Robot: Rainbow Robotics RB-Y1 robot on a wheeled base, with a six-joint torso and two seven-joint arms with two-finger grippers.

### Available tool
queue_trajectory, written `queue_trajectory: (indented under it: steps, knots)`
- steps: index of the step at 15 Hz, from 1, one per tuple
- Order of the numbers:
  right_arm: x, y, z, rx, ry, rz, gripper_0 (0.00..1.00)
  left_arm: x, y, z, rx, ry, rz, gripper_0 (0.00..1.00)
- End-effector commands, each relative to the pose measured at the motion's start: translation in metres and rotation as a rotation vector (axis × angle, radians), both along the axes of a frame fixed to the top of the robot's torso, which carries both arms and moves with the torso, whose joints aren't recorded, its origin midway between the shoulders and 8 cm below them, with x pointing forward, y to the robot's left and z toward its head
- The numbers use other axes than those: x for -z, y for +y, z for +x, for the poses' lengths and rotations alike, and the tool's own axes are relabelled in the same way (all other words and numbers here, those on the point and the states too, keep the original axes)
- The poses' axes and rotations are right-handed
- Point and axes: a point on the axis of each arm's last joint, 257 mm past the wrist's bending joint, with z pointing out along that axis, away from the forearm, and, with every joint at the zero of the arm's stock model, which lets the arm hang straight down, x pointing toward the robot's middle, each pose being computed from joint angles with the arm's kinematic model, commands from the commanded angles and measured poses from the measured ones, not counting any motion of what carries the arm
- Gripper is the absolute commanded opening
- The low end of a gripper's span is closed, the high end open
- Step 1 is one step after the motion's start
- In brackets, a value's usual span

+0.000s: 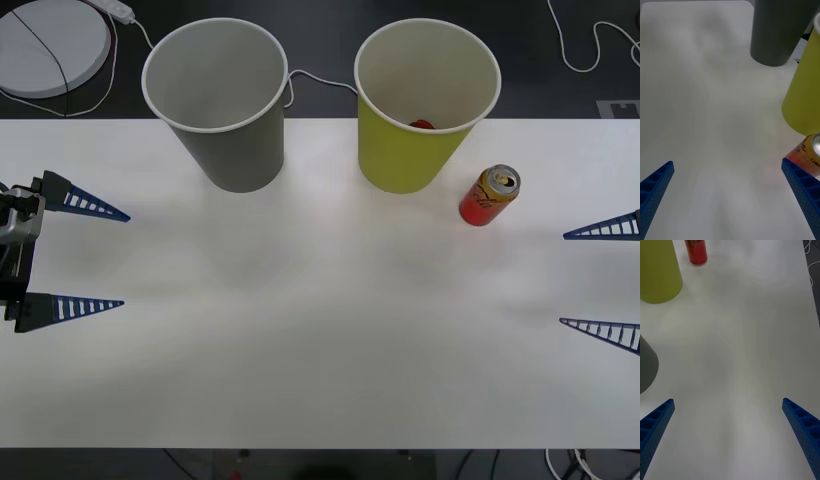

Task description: Put the can into the green bin and the plastic bottle into the gray bin

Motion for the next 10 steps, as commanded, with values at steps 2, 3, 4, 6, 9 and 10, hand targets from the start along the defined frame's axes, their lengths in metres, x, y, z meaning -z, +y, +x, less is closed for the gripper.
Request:
queue_trajectory:
  steps: [2, 3, 4, 6, 9, 10]
  knots:
    - [0.007, -0.005, 0.008, 0.177, 0.028, 0.055, 1.0, 0.0, 0.0, 0.0, 0.0, 0.0, 0.0, 1.0]
    - [0.011, -0.006, 0.01, 0.217, 0.032, 0.082, 1.0, 0.0, 0.0, 0.0, 0.0, 0.0, 0.0, 1.0]
    - [0.015, -0.008, 0.013, 0.262, 0.034, 0.109, 1.0, 0.0, 0.0, 0.0, 0.0, 0.0, 0.0, 1.0]
    - [0.022, -0.01, 0.019, 0.335, 0.04, 0.16, 1.0, 0.0, 0.0, 0.0, 0.0, 0.0, 0.0, 1.0]
    - [0.032, -0.012, 0.028, 0.442, 0.056, 0.247, 1.0, 0.0, 0.0, 0.0, 0.0, 0.0, 0.0, 1.0]
    - [0.036, -0.013, 0.032, 0.485, 0.062, 0.28, 1.0, 0.0, 0.0, 0.0, 0.0, 0.0, 0.0, 1.0]
